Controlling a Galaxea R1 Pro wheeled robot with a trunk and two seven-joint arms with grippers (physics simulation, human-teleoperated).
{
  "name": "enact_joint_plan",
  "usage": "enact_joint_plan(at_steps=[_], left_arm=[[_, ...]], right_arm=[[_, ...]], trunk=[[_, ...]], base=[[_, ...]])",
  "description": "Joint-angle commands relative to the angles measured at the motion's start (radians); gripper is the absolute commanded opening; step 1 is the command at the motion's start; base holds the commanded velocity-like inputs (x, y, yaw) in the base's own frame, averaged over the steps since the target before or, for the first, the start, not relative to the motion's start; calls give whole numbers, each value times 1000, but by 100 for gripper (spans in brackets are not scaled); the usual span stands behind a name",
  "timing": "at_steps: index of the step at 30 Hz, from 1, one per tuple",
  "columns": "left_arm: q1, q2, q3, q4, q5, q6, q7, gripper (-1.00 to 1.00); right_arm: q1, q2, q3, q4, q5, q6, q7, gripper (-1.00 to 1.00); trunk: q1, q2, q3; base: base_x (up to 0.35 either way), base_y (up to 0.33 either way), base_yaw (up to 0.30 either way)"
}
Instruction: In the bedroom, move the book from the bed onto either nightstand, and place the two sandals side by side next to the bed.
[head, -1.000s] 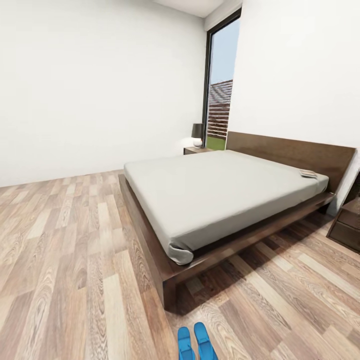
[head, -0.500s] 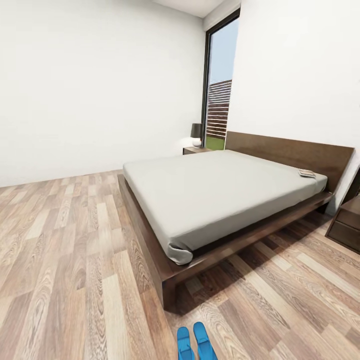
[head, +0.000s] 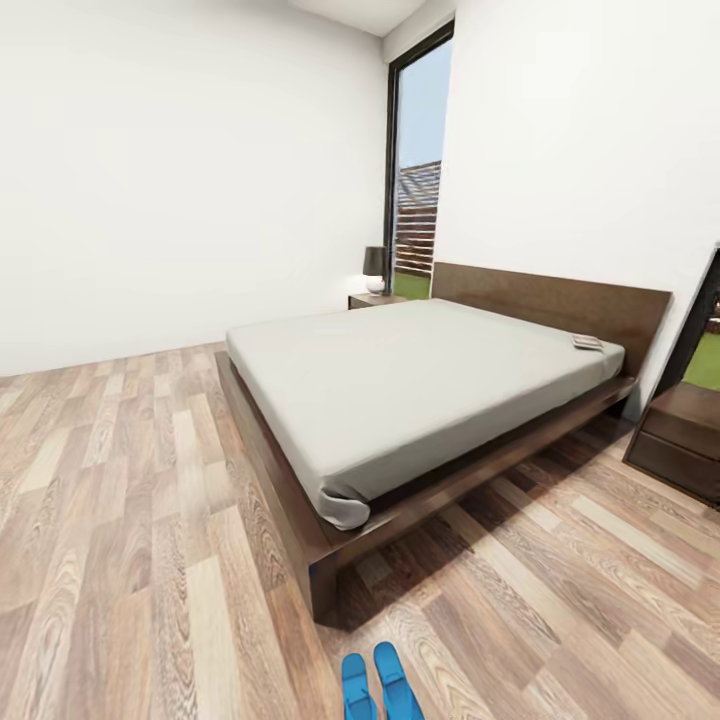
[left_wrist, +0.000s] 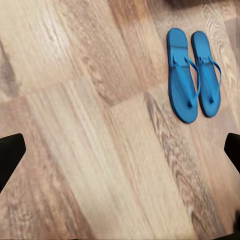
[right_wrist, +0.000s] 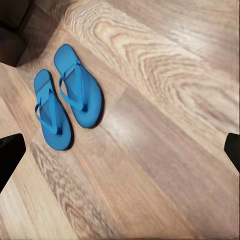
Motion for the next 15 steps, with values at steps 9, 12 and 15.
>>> enact_joint_plan(at_steps=[9, 12, 15], left_arm=[[-1, 0, -6, 1, 8, -4, -2, 100], [0, 0, -6, 1, 8, -4, -2, 100], [0, 0, -6, 1, 8, -4, -1, 100]], right_arm=[[-2, 1, 6, 5, -2, -9, 3, 100], [-2, 1, 7, 5, -2, -10, 3, 100], [-2, 1, 8, 5, -1, -11, 3, 100]], trunk=[[0, 0, -1], [0, 0, -1], [0, 0, -1]], base=[[0, 0, -260], [0, 0, -267], [0, 0, -268]])
